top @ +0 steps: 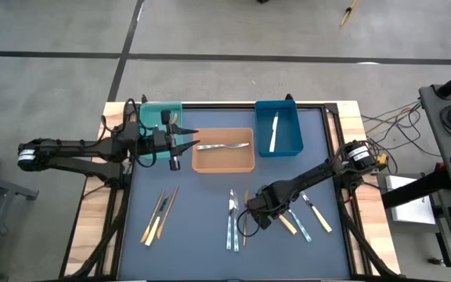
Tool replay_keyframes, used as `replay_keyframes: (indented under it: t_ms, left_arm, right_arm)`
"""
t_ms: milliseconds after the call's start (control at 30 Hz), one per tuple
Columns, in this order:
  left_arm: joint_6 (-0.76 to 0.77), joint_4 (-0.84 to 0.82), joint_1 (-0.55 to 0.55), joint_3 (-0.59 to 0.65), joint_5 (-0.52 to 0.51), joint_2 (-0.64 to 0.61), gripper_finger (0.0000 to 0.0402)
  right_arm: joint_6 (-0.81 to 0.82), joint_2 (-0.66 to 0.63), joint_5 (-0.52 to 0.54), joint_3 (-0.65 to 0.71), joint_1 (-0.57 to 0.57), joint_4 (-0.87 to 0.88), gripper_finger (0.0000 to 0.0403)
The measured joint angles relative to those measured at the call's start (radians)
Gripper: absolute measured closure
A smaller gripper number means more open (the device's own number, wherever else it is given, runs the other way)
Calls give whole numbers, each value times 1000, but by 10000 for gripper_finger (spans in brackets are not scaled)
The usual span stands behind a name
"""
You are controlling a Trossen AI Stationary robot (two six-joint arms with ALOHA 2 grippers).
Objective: Sort silverware by color (type)
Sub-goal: Put the yellow knife into the blue bin
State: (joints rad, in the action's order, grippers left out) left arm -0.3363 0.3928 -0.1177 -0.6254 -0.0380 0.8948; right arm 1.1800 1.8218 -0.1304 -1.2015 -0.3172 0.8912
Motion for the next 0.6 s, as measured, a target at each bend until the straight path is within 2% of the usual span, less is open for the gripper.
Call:
replay_keyframes:
  t_ms: [433, 600]
  left_arm:
    - [-18, -12, 0, 0, 0, 0, 286]
    - [-26, -12, 0, 3, 0, 0, 286]
  right_arm:
    - [-4, -87, 11, -3, 1, 1, 387]
    - [-15, -134, 68, -4, 1, 1, 387]
